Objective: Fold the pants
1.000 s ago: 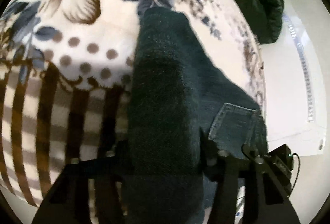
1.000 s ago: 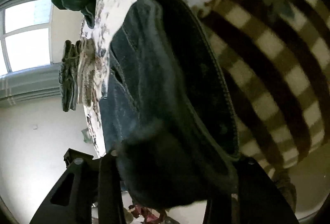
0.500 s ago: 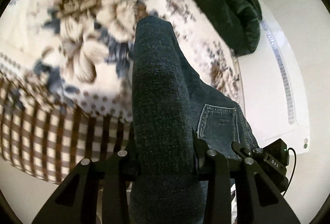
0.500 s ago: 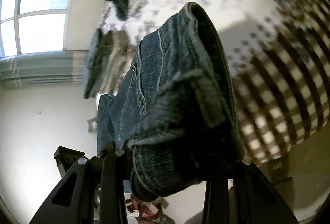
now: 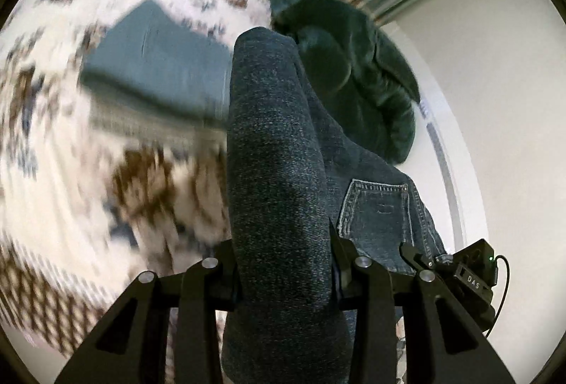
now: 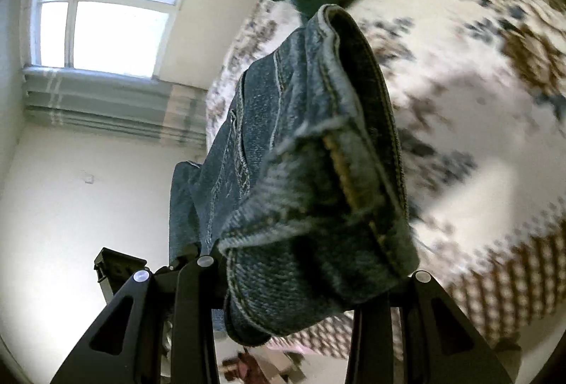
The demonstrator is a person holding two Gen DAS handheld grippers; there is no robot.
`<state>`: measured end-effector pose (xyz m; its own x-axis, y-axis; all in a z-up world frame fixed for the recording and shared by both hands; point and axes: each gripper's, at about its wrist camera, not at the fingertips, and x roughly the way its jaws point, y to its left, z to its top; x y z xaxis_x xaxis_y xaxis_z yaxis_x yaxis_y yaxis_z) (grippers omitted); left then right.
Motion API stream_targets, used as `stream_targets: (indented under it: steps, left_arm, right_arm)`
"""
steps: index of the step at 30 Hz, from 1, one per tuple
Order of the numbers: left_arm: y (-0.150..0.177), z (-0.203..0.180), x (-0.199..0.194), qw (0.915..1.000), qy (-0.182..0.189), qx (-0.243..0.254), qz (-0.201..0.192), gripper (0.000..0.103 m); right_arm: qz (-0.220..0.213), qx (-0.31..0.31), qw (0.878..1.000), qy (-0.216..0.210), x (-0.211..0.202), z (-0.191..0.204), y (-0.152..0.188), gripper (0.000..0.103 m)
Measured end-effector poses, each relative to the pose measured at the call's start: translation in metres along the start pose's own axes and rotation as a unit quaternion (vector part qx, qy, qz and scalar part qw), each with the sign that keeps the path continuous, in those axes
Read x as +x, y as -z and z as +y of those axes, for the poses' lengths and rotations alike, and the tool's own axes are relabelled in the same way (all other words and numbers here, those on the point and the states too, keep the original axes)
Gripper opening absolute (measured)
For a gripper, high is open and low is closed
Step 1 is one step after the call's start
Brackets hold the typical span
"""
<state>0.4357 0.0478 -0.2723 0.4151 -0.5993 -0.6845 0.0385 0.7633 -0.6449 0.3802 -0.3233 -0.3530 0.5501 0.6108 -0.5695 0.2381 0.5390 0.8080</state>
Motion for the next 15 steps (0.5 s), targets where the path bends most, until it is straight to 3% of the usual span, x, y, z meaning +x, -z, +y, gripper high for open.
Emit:
stream_targets:
  steps: [8,15]
  left_arm:
    - [-0.141,0.055,-0.002,0.9996,-0.008,0.017,-0.019,0.033]
    - [-0.213,0.128,0.043,0.9995,-0.027,-0.008,-0.014,0.033]
  right_arm:
    - [-0.016,0.001,0.999,-0.033,0.124,0.080,-0.062,0.038]
    - [0.009,0.005,0.999,-0.036,0.259,0.087,-0.123,0.038]
